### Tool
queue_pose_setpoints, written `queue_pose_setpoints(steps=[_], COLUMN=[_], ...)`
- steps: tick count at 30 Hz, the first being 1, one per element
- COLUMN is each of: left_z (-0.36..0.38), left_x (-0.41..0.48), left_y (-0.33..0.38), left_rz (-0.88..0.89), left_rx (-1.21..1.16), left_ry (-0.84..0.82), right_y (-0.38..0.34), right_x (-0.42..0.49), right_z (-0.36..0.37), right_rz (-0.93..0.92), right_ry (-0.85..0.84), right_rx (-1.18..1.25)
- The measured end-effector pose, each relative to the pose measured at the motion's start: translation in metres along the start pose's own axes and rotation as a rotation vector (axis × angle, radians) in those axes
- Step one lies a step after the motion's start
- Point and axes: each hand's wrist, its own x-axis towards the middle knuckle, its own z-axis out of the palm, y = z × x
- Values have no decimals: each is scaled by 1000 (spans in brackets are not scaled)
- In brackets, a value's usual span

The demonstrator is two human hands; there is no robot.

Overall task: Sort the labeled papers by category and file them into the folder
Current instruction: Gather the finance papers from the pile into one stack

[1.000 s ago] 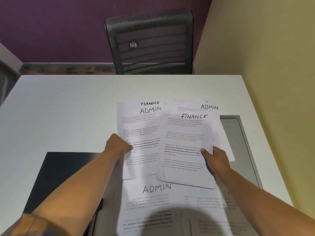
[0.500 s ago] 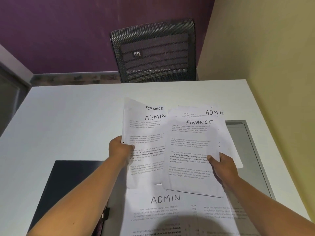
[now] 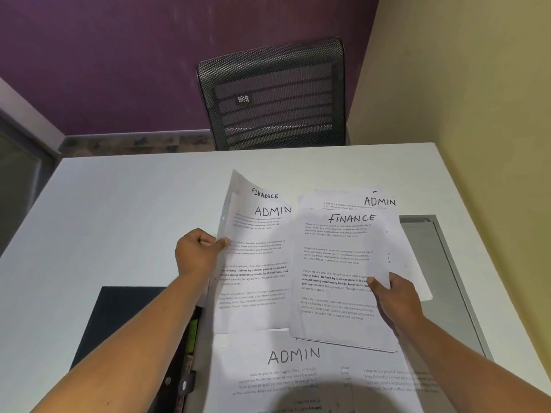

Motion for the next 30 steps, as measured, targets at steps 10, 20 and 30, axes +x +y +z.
queue_pose_setpoints(steps=[10,20,30], left_z=[-38,-107,-69], left_x=[0,-74,-211], left_y=[30,116,63], left_rz=[336,593,33], left_rx=[297,-101,-482], left_ry=[128,303,-179], right_y=[-4,-31,-66], right_x=[-2,-16,-111], right_z=[0,-5,-25], right_rz=[-1,-14,-73], right_ry=[1,-73,-193], right_rx=[-12,-2,102])
